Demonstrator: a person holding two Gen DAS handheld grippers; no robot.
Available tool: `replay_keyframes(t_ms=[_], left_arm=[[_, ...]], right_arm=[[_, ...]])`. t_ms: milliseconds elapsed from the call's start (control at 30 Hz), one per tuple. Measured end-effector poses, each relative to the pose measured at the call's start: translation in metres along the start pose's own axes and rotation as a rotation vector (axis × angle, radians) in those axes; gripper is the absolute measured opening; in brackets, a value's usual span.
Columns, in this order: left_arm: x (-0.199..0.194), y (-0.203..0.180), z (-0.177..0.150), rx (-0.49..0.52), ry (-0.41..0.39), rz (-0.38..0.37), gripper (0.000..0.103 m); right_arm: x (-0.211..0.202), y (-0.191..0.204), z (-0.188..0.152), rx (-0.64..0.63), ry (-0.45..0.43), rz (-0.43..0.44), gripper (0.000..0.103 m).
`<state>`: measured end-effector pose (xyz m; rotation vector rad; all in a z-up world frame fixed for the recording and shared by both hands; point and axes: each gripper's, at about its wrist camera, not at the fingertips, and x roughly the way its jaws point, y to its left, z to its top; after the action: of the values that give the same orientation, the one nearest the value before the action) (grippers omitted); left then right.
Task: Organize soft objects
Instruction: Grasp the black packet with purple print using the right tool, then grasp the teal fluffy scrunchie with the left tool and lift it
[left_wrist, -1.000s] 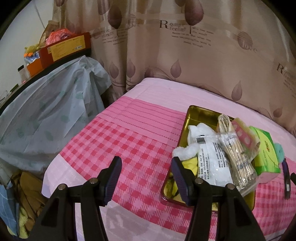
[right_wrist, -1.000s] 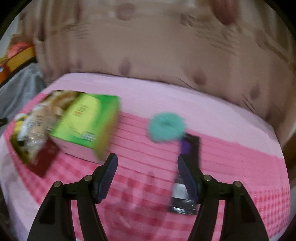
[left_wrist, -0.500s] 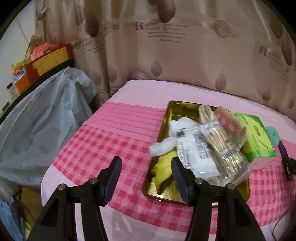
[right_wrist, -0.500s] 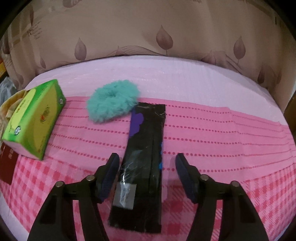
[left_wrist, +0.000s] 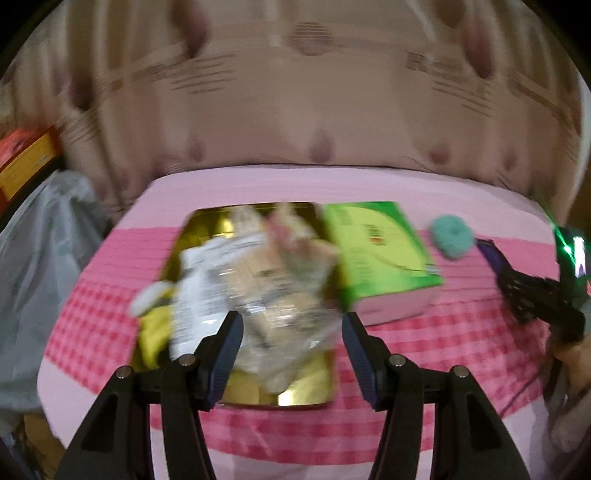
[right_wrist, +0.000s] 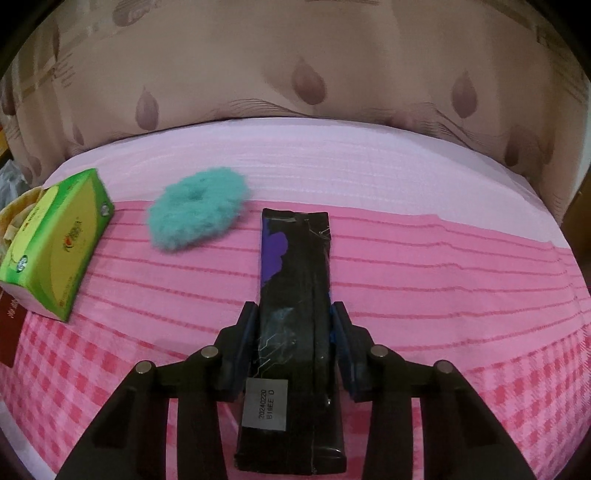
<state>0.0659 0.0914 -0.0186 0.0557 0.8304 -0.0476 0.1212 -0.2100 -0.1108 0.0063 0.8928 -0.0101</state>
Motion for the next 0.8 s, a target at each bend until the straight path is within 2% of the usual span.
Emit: replay_keyframes(t_ms=[267, 500, 800], left_arm=[[0.012, -0.081, 0.023, 0.114, 0.010, -0.124, 0.057], [0.039, -0.134, 0.049, 0.144, 0.055, -0.214, 0.057], [0.096, -0.181, 0.086, 0.134, 0.117, -0.236, 0.057]], right_arm=[[-0.007, -0.051, -0.010, 0.036, 0.005, -0.076, 0.036], [-0.007, -0.090, -0.013, 0.084, 0.001, -0.107, 0.036], [-0.007, -0.092, -0.014, 0.099, 0.000, -0.092, 0.037]])
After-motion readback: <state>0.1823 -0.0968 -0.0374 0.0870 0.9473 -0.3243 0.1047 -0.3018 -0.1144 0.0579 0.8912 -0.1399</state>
